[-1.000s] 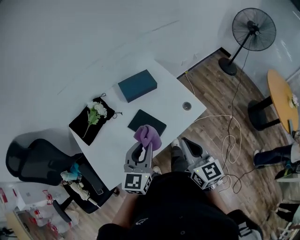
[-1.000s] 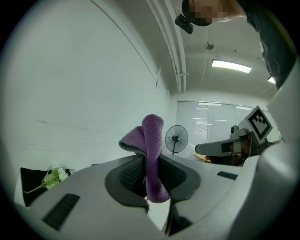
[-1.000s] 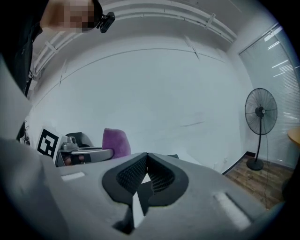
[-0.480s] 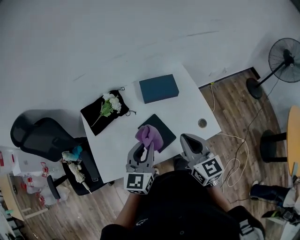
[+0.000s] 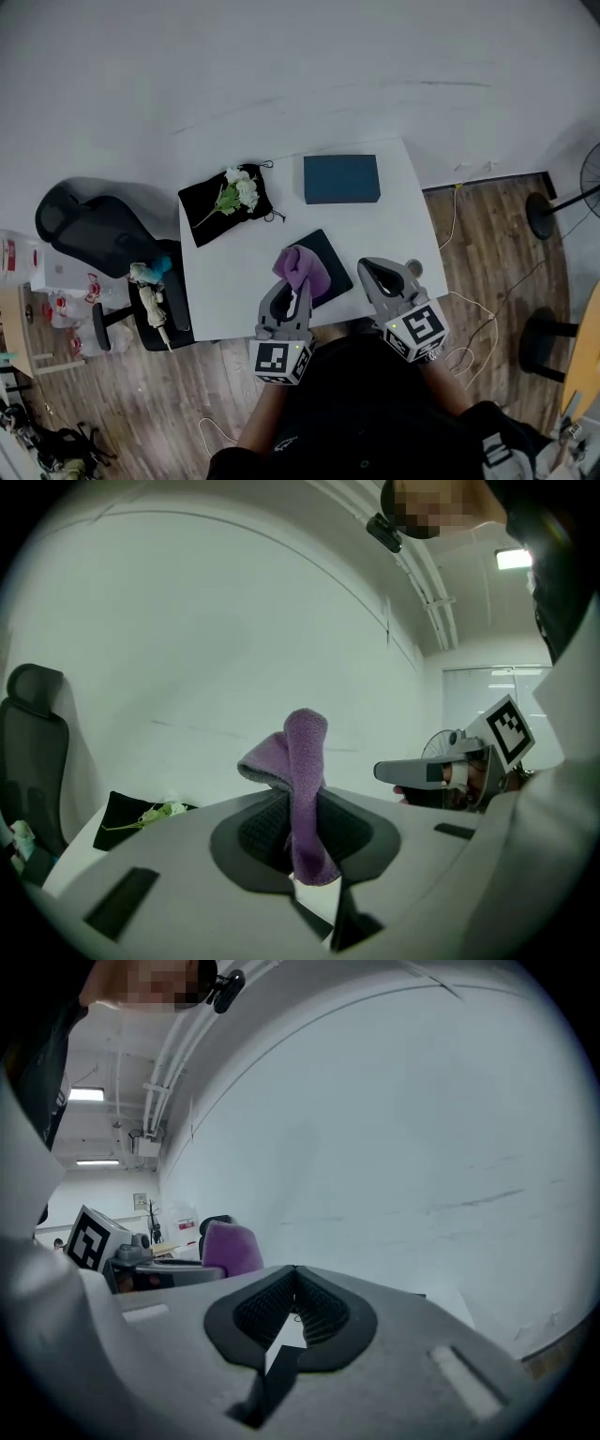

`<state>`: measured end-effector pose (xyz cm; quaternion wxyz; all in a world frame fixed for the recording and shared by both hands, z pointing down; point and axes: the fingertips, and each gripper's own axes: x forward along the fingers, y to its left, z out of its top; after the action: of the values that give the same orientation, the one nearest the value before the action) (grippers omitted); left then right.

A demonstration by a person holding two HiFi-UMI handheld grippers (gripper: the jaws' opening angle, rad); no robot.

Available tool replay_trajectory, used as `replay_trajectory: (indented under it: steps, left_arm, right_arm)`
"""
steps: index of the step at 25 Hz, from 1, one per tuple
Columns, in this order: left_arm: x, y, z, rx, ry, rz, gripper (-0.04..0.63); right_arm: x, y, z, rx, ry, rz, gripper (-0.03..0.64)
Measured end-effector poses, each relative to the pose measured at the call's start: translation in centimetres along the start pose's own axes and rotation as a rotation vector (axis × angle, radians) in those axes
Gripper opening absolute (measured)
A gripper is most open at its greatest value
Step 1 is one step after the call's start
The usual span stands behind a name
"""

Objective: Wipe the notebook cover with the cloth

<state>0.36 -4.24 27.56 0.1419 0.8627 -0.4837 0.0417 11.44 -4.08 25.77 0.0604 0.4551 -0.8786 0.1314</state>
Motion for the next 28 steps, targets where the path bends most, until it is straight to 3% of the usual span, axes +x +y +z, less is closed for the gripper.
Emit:
replay_trajectory:
  steps: [14,28]
  left_arm:
    - [1.4,-0.6,-1.9,-0.001,0.014,0.226,0.067]
    - [5.8,3.1,-6.6,-0.049,0.132,0.226,0.067]
  right_arm:
    - [1.0,-2.7,-3.1,0.0,0.093,0.209,0.003]
    - [4.4,-3.8,-6.3,0.023,0.178,0.232,0.003]
